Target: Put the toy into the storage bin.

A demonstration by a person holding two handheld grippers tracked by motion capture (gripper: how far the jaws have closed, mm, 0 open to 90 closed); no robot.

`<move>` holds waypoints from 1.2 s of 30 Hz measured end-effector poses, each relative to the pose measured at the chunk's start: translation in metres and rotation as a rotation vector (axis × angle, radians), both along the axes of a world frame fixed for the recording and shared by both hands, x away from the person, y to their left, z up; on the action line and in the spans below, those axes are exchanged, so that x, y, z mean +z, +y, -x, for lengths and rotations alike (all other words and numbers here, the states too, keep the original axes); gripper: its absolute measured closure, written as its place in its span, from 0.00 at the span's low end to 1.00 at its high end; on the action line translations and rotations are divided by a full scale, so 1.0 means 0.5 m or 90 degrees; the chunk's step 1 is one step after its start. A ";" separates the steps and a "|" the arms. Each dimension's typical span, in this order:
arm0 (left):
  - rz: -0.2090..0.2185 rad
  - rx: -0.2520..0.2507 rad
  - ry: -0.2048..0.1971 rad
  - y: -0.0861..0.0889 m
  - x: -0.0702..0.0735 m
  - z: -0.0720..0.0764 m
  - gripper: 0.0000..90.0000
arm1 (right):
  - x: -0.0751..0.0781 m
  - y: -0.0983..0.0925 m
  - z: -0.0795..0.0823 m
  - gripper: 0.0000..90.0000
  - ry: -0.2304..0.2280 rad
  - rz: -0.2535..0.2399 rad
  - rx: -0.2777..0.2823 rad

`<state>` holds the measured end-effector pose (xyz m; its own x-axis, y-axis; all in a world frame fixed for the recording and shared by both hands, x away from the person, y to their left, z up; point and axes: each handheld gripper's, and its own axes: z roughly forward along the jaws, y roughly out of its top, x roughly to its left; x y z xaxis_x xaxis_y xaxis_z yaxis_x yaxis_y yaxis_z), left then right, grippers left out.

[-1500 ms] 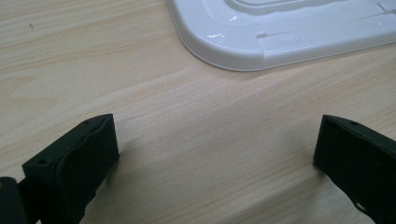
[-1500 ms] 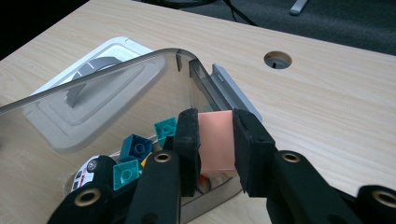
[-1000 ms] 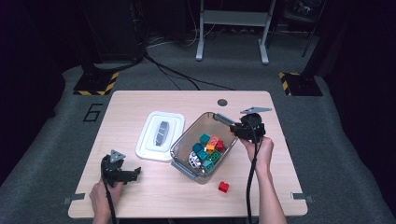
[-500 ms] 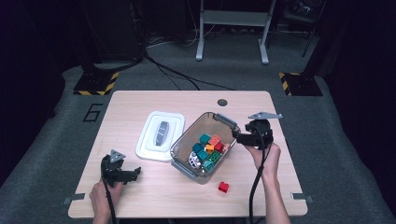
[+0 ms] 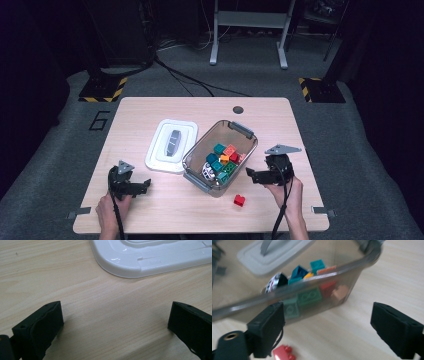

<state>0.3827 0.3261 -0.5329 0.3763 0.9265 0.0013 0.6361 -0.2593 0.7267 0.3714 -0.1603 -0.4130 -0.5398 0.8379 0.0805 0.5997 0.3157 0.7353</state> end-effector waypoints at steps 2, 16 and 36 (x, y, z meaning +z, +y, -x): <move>0.001 0.000 0.001 0.000 0.000 0.000 0.00 | -0.018 0.007 0.012 0.06 0.009 0.012 0.016; 0.000 0.000 0.000 0.000 0.000 0.000 0.00 | -0.124 0.048 0.065 0.08 0.053 0.026 0.084; 0.000 0.000 0.000 0.000 0.000 0.000 0.00 | -0.164 0.066 0.087 0.75 0.060 0.035 0.114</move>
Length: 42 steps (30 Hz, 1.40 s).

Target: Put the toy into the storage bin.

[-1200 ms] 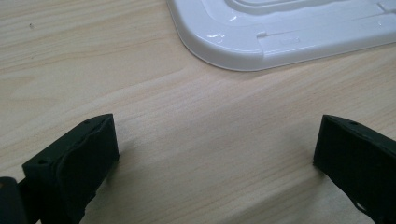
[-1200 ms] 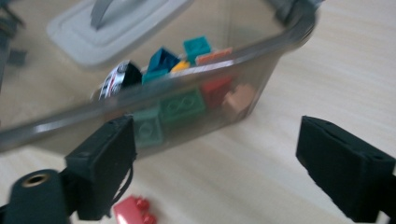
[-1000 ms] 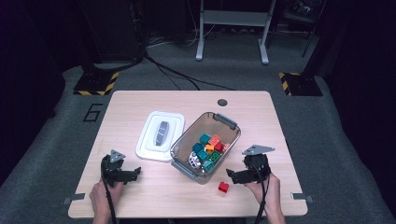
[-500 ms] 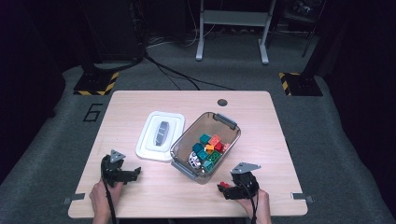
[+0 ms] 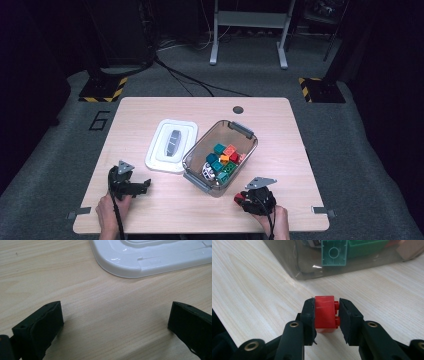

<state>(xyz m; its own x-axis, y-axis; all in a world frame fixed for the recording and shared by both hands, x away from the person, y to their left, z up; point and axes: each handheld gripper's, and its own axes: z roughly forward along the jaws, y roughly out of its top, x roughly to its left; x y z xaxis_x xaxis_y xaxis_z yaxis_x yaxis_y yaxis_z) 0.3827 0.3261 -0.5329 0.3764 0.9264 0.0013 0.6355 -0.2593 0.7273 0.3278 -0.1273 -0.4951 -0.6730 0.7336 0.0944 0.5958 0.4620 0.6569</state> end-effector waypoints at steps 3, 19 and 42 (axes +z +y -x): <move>0.000 0.000 0.000 0.000 0.000 0.000 0.00 | 0.004 -0.003 -0.002 0.76 -0.022 0.008 0.001; 0.000 0.000 0.001 0.000 0.000 0.000 0.00 | 0.044 -0.049 -0.013 0.76 -0.044 -0.007 -0.052; 0.000 0.000 0.001 0.000 0.000 0.000 0.00 | 0.125 -0.113 -0.076 0.76 -0.071 -0.015 -0.112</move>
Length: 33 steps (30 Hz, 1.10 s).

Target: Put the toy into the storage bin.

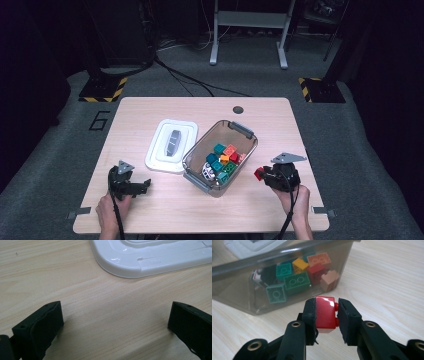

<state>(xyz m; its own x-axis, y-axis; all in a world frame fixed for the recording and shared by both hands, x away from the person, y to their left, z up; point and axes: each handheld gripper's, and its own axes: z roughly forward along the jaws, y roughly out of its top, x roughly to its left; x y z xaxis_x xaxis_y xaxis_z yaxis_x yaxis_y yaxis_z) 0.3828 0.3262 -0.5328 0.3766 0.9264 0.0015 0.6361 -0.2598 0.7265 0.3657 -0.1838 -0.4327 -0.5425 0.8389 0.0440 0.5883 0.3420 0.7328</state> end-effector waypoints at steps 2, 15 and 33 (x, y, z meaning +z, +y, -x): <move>0.001 0.000 0.001 0.000 0.000 0.000 0.00 | 0.009 -0.004 -0.004 0.76 -0.002 -0.001 -0.006; 0.000 0.000 0.001 0.000 0.000 0.000 0.00 | 0.047 -0.021 -0.026 0.77 -0.018 -0.007 -0.026; 0.000 0.000 0.001 0.000 0.000 0.000 0.00 | 0.129 -0.023 -0.055 0.77 -0.060 -0.017 -0.044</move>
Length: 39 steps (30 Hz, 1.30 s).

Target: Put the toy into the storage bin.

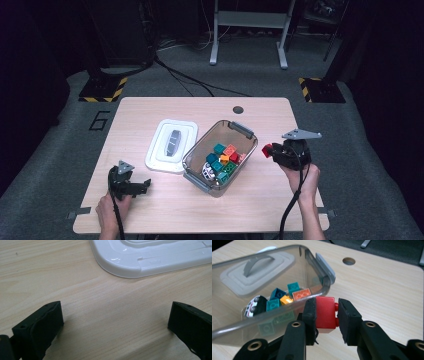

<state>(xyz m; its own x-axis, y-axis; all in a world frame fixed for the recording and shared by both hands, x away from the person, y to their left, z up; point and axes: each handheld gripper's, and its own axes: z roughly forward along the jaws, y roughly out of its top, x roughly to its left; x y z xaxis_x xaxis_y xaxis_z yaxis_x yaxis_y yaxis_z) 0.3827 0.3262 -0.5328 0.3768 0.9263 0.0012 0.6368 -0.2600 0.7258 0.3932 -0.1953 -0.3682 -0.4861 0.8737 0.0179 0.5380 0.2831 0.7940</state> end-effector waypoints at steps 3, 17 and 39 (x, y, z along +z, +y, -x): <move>0.000 0.000 0.000 0.000 0.000 0.000 0.00 | 0.021 0.008 -0.007 0.77 -0.011 -0.005 0.001; 0.000 0.000 0.000 0.000 0.000 0.000 0.00 | 0.034 0.116 -0.049 0.76 0.001 0.022 0.059; 0.000 0.000 -0.001 0.000 0.000 0.000 0.00 | -0.030 0.150 -0.063 0.61 0.092 0.059 0.085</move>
